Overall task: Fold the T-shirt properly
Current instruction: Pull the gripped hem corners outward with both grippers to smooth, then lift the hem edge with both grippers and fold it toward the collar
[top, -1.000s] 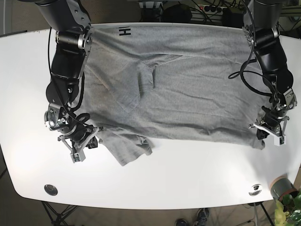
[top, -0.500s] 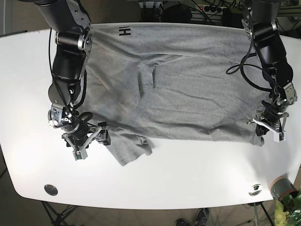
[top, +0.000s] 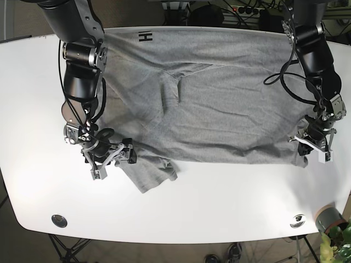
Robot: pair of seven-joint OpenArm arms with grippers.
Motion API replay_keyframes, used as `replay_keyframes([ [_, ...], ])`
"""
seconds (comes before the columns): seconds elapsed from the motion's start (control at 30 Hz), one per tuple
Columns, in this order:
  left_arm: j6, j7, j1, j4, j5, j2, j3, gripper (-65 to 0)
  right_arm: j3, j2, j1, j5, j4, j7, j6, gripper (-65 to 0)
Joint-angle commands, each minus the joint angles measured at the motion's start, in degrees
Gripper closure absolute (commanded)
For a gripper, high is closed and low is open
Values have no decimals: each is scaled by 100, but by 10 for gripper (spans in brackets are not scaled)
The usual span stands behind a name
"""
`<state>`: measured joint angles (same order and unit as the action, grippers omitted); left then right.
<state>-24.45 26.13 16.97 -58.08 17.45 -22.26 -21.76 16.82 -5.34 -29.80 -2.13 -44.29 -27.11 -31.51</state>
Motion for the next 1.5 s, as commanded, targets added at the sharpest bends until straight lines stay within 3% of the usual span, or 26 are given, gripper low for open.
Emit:
replay_keyframes([
  [0.0, -12, -121, 92, -112, 70, -126, -26, 0, -7, -15, -189, -99, 161, 184, -54, -580],
  [0.07, -12, -121, 74, -112, 79, -126, -26, 0, -16, -6, -189, -99, 205, 263, -54, -552],
  [0.13, -12, -121, 74, -112, 79, -126, -26, 0, -16, -6, -189, -99, 249, 333, -54, -484],
  [0.27, -12, -121, 74, -112, 79, -126, -26, 0, -16, 3, -189, -99, 319, 404, -54, -219],
  [0.33, -12, -121, 74, -112, 79, -126, -26, 0, -16, 3, -189, -99, 319, 404, -54, -52],
  [0.37, -12, -121, 74, -112, 79, -126, -26, 0, -16, 3, -189, -99, 319, 404, -54, -14],
  [0.57, -21, -121, 92, -139, 114, -126, -26, 0, -7, 3, -154, -108, -463, 149, -54, -21],
  [0.77, -417, -112, 74, -139, 712, -134, -26, 0, 19, -6, -31, -152, -1562, -730, -54, -21],
  [0.97, -452, 222, 74, -156, 756, -134, -35, 0, 19, 3, 374, -161, -2951, -1442, -54, -21],
  [1.17, -522, 495, 65, -156, 756, -134, -571, 0, 28, 11, 866, -161, -4138, -1970, -63, -21],
  [1.33, -1234, 996, -119, -156, 756, -126, -1011, 0, 28, 11, 1411, -161, -4964, -2190, -63, -21],
  [1.47, -1481, 1374, -216, -165, 756, -117, -1275, 0, 37, 11, 1921, -161, -5553, -2278, -71, -21],
])
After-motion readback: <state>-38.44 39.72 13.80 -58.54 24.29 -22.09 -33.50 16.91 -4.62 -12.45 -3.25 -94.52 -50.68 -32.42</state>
